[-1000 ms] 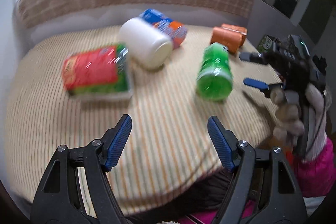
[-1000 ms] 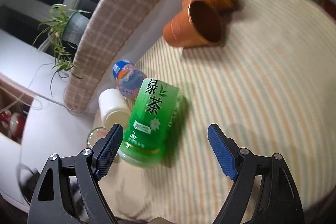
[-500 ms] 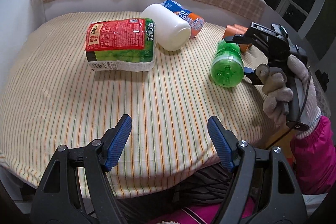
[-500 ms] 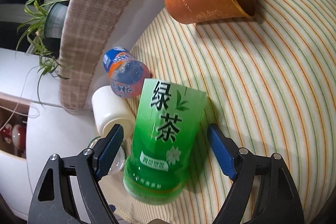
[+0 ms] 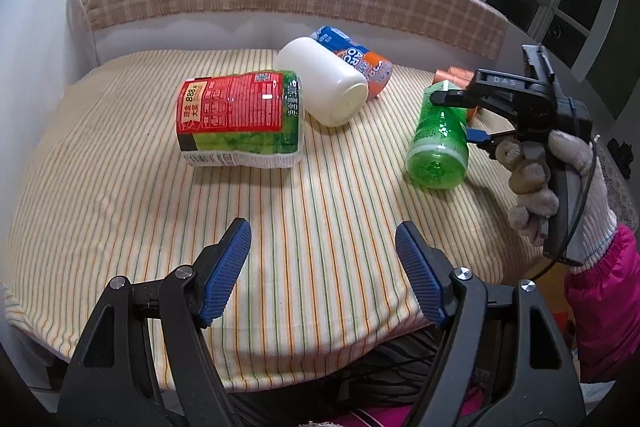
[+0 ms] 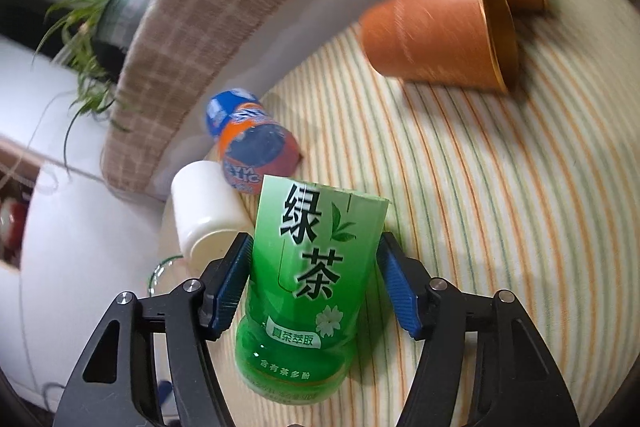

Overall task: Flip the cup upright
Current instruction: 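Rotate the held green tea bottle upright with the right gripper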

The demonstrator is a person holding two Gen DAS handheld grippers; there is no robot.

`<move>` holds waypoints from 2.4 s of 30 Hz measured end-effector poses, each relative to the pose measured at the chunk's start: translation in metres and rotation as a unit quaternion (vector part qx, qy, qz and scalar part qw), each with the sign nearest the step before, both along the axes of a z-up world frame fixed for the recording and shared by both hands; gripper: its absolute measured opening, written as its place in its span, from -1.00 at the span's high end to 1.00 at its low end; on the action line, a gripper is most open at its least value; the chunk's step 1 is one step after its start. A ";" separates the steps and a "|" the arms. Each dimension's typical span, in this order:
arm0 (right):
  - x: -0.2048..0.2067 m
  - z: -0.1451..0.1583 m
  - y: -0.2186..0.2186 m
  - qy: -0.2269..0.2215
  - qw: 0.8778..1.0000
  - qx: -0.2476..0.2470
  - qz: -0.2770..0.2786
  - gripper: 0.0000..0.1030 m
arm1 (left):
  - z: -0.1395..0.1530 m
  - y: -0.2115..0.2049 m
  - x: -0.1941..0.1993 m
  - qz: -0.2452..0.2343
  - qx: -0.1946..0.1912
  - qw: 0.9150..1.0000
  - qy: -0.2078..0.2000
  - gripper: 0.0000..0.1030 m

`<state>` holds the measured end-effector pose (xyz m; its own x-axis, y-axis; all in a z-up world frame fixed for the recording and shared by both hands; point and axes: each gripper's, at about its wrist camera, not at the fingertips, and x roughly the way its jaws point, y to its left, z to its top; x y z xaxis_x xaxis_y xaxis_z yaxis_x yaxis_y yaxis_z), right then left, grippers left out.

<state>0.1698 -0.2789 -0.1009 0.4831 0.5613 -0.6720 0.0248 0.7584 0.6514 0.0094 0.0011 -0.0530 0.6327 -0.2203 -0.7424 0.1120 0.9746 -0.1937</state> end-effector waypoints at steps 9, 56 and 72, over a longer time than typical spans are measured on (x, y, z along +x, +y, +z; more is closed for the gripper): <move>-0.022 0.035 0.012 -0.097 0.990 -0.095 0.026 -0.14 | 0.004 -0.002 0.001 0.001 -0.002 1.000 -0.012 -0.49; -0.078 0.044 0.089 -0.255 0.911 -0.305 0.107 -0.15 | 0.007 -0.001 0.001 0.011 -0.006 1.000 -0.021 -0.49; -0.085 0.042 0.089 -0.255 0.912 -0.301 0.112 -0.19 | 0.007 -0.001 0.000 0.010 -0.006 1.000 -0.021 -0.49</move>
<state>0.0852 -0.1897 -0.0586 0.7375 0.2884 -0.6107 -0.3650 0.9310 -0.0011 0.0091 0.0004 -0.0464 0.6672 -0.2159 -0.7129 0.1008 0.9744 -0.2008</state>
